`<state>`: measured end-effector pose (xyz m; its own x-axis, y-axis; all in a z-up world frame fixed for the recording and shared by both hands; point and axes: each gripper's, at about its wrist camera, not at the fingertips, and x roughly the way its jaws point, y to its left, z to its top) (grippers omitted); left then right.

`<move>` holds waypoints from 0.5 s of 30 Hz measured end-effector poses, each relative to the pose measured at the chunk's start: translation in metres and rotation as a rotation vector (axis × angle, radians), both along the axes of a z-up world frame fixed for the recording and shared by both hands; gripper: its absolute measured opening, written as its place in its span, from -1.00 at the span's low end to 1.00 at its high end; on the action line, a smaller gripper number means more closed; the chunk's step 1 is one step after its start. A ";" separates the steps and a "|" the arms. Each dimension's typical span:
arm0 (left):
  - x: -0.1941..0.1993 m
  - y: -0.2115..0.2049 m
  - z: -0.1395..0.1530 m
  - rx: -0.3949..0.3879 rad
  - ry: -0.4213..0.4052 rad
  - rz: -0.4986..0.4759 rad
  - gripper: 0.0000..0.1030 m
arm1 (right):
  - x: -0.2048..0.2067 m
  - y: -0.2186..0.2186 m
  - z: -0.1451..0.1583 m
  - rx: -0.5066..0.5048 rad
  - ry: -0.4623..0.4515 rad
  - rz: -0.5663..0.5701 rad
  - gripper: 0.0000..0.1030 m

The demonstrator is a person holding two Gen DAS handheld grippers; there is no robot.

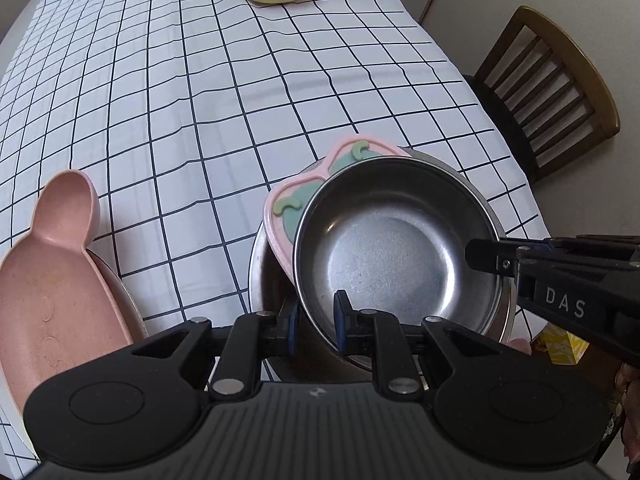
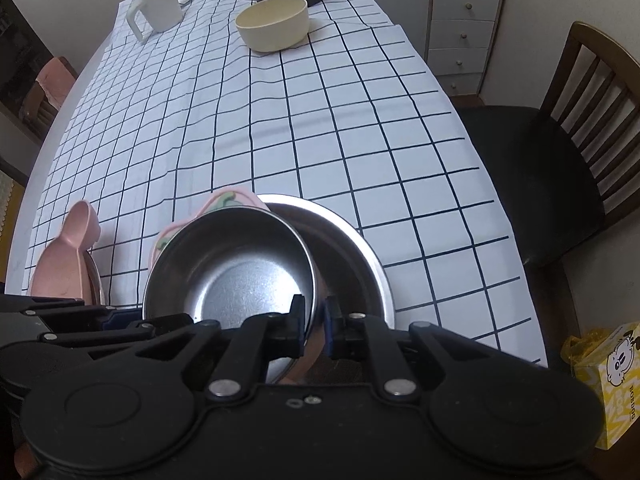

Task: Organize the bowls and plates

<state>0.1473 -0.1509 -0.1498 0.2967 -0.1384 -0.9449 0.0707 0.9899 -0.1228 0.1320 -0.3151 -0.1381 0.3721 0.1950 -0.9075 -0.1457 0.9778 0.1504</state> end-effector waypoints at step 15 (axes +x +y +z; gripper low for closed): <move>0.007 0.004 0.004 0.007 -0.022 0.011 -0.68 | 0.005 -0.002 0.001 0.017 0.002 0.009 -0.68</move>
<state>0.1540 -0.1465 -0.1462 0.3192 -0.1290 -0.9389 0.0626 0.9914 -0.1149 0.1365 -0.3170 -0.1366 0.3687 0.2141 -0.9046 -0.1543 0.9737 0.1676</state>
